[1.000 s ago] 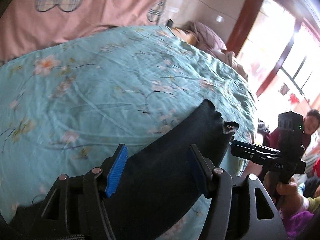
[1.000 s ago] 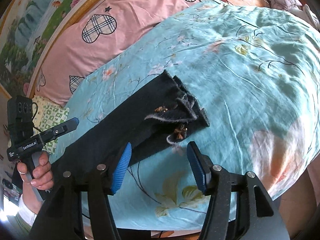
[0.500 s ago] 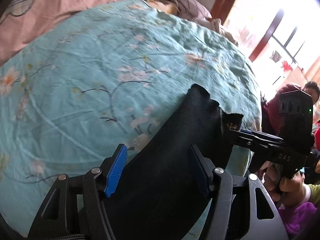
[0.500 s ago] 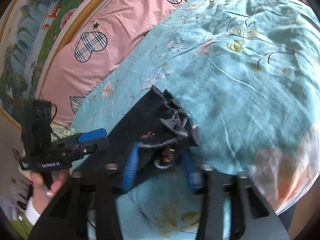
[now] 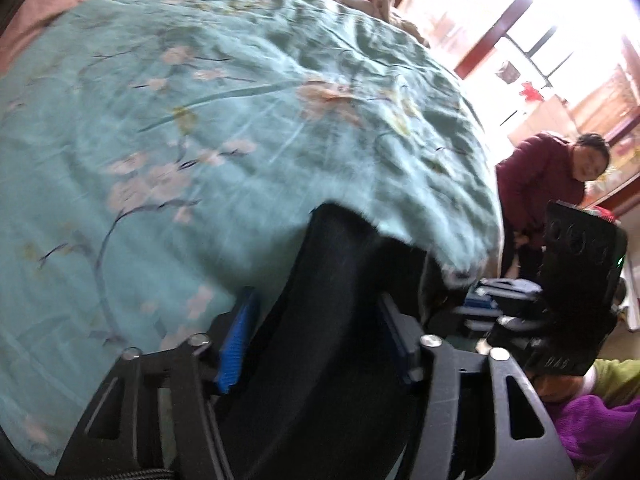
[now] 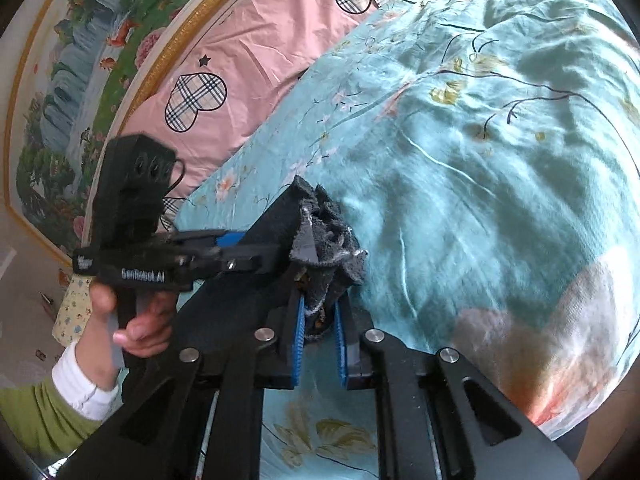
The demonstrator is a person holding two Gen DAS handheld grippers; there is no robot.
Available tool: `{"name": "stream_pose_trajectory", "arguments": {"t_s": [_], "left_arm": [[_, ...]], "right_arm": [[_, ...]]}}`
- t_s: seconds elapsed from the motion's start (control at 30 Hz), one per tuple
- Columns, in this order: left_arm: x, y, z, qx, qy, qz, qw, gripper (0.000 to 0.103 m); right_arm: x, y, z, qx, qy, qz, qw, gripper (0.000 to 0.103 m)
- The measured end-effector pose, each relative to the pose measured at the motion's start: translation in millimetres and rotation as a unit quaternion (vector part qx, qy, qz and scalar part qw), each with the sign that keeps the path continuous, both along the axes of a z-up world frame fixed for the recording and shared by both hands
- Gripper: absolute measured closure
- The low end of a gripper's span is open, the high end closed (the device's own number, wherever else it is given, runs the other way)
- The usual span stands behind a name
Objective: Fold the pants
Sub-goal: 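Lift the cuffs with the right gripper and carry them over toward the left gripper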
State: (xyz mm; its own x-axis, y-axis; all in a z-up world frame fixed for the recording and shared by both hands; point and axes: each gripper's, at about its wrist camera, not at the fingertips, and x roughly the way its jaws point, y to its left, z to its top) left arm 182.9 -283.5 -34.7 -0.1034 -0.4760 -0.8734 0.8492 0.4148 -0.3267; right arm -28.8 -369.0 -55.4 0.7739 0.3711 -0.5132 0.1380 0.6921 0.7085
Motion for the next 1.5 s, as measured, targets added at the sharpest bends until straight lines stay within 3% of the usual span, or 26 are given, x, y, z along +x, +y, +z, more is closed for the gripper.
{"name": "stream_pose_trajectory", "arguments": {"t_s": [0.1,0.13,0.23,0.57,0.97,1.2,1.5], "left_arm": [[7.2,-4.8,-0.6,-0.018,0.026,-0.002,0.9995,0.073],[8.7,-4.5,0.2,-0.028,0.038,-0.001,0.9989,0.086],[3.3,-0.2,7.3,-0.044,0.025,0.0,0.9987,0.091],[-14.2,46.8,61.8,-0.124,-0.017,0.025,0.9918,0.092],[-39.6,132.4,105.6,-0.176,-0.063,0.067,0.98,0.092],[-47.2,189.7,106.7,-0.188,-0.08,0.101,0.9736,0.092],[-48.2,263.7,77.5,-0.19,-0.067,0.167,0.965,0.092]], "right_arm": [[0.6,0.7,0.0,-0.001,-0.004,0.004,1.0,0.089],[1.2,0.7,-0.2,-0.001,-0.005,0.006,1.0,0.089],[-0.7,0.4,0.8,0.007,-0.012,0.009,1.0,0.089],[-3.4,15.5,43.7,0.005,-0.088,0.046,0.995,0.089],[0.4,59.3,79.5,0.012,-0.148,0.117,0.982,0.089],[14.3,108.6,89.6,0.013,-0.163,0.188,0.969,0.089],[40.0,166.4,72.6,0.02,-0.136,0.259,0.956,0.089]]}}
